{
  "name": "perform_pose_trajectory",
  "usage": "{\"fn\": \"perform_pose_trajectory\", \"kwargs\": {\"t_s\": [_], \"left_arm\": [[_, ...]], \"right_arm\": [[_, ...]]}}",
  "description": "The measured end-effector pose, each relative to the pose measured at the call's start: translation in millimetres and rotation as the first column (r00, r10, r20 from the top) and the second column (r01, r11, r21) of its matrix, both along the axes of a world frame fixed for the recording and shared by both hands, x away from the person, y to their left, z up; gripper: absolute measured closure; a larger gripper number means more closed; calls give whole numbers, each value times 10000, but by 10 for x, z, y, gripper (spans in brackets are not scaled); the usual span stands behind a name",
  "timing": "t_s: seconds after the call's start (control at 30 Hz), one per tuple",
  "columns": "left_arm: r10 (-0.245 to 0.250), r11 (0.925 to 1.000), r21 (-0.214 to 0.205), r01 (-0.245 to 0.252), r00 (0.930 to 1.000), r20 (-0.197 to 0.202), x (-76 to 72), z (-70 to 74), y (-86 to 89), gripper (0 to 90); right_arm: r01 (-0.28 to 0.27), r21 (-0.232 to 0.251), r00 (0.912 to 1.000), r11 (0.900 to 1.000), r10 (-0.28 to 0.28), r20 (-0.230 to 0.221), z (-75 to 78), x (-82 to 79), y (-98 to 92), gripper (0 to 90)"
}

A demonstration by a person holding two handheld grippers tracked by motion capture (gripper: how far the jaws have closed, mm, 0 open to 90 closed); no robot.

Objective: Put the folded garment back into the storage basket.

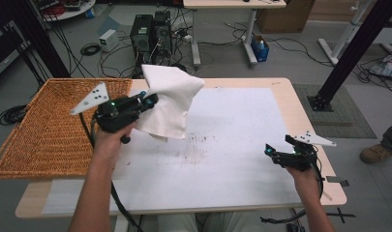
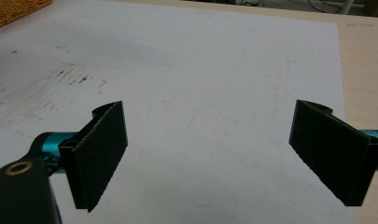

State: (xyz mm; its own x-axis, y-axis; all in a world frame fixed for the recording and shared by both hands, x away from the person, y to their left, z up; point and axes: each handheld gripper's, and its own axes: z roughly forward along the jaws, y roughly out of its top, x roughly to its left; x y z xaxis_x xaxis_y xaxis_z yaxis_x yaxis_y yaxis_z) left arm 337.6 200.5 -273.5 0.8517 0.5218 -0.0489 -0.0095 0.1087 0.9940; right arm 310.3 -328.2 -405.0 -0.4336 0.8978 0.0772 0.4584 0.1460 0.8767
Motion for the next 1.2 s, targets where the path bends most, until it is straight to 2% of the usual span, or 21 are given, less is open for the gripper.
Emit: {"fn": "perform_pose_trajectory", "kwargs": {"t_s": [0.13, 0.23, 0.4, 0.5, 0.57, 0.6, 0.63, 0.67, 0.7, 0.73, 0.77, 0.8, 0.9, 0.93, 0.97, 1.0, 1.03, 1.1, 1.13, 1.17, 1.2], "left_arm": [[313, 9992, 237, -317, 9993, 209, -34, 179, 259, 821], [561, 9975, 417, -570, 9981, 244, -64, 248, 450, 820], [1341, 9906, 264, -1341, 9910, 27, -123, 248, 899, 821], [1893, 9817, 285, -1882, 9810, -435, -145, 202, 1242, 820], [2487, 9686, 229, -2476, 9647, -863, -166, 139, 1501, 819], [2978, 9546, 342, -2958, 9473, -1182, -175, 82, 1638, 817], [3673, 9296, 403, -3663, 9123, -1810, -185, 11, 1772, 797], [4357, 8957, 275, -4438, 8636, -2535, -203, -62, 1908, 662], [4961, 8516, -14, -5242, 8068, -3208, -242, -125, 2027, 467], [5348, 8159, -307, -5773, 7739, -3392, -307, -178, 2109, 334], [5656, 7933, -406, -6075, 7601, -3199, -379, -219, 2158, 317], [5823, 7804, -439, -6238, 7505, -3125, -432, -249, 2186, 317], [5992, 7755, -191, -6310, 7453, -2924, -522, -293, 2167, 278], [6023, 7741, -196, -6327, 7456, -2851, -536, -297, 2148, 278], [5994, 7750, -314, -6312, 7498, -2803, -548, -302, 2117, 278], [5932, 7791, -422, -6254, 7574, -2727, -554, -305, 2082, 275], [5944, 7796, -424, -6249, 7594, -2645, -559, -305, 2039, 265], [6062, 7760, -257, -6302, 7564, -2458, -554, -296, 1917, 243], [6072, 7770, -214, -6291, 7582, -2376, -545, -290, 1837, 226], [5934, 7897, -247, -6130, 7735, -2226, -531, -286, 1732, 224], [5826, 7990, -272, -6008, 7844, -2128, -523, -284, 1668, 224]], "right_arm": [[-49, -25, 10000, 10000, 49, -5, 0, 15, 26, 110], [-58, -18, 10000, 10000, 58, -33, 2, 27, 51, 110], [-24, -93, 10000, 10000, 23, -45, 22, 37, 99, 110], [-62, -160, 10000, 9999, 61, -67, 39, 39, 132, 110], [-103, -245, 9999, 9996, 102, -48, 44, 43, 154, 110], [-115, -227, 9999, 9997, 114, -50, 44, 43, 166, 110], [-103, -271, 9999, 9996, 102, -46, 46, 43, 179, 110], [-122, -278, 9999, 9995, 121, -25, 45, 43, 194, 110], [-124, -260, 9999, 9996, 123, -34, 45, 41, 211, 110], [-131, -265, 9999, 9996, 130, -13, 43, 38, 226, 110], [-145, -276, 9999, 9995, 145, -11, 41, 33, 242, 110], [-181, -324, 9998, 9993, 180, -30, 36, 30, 256, 110], [-257, -393, 9996, 9989, 254, -90, 24, 38, 297, 110], [-283, -389, 9996, 9988, 280, -88, 24, 44, 313, 110], [-298, -376, 9995, 9988, 295, -93, 25, 45, 326, 110], [-324, -384, 9994, 9987, 321, -89, 30, 46, 343, 110], [-367, -416, 9993, 9985, 364, -84, 34, 45, 359, 110], [-428, -432, 9991, 9981, 426, -59, 42, 42, 382, 110], [-443, -463, 9990, 9979, 440, -56, 45, 42, 389, 110], [-473, -436, 9989, 9979, 472, -43, 46, 43, 396, 110], [-473, -452, 9989, 9979, 471, -42, 44, 47, 402, 110]]}}
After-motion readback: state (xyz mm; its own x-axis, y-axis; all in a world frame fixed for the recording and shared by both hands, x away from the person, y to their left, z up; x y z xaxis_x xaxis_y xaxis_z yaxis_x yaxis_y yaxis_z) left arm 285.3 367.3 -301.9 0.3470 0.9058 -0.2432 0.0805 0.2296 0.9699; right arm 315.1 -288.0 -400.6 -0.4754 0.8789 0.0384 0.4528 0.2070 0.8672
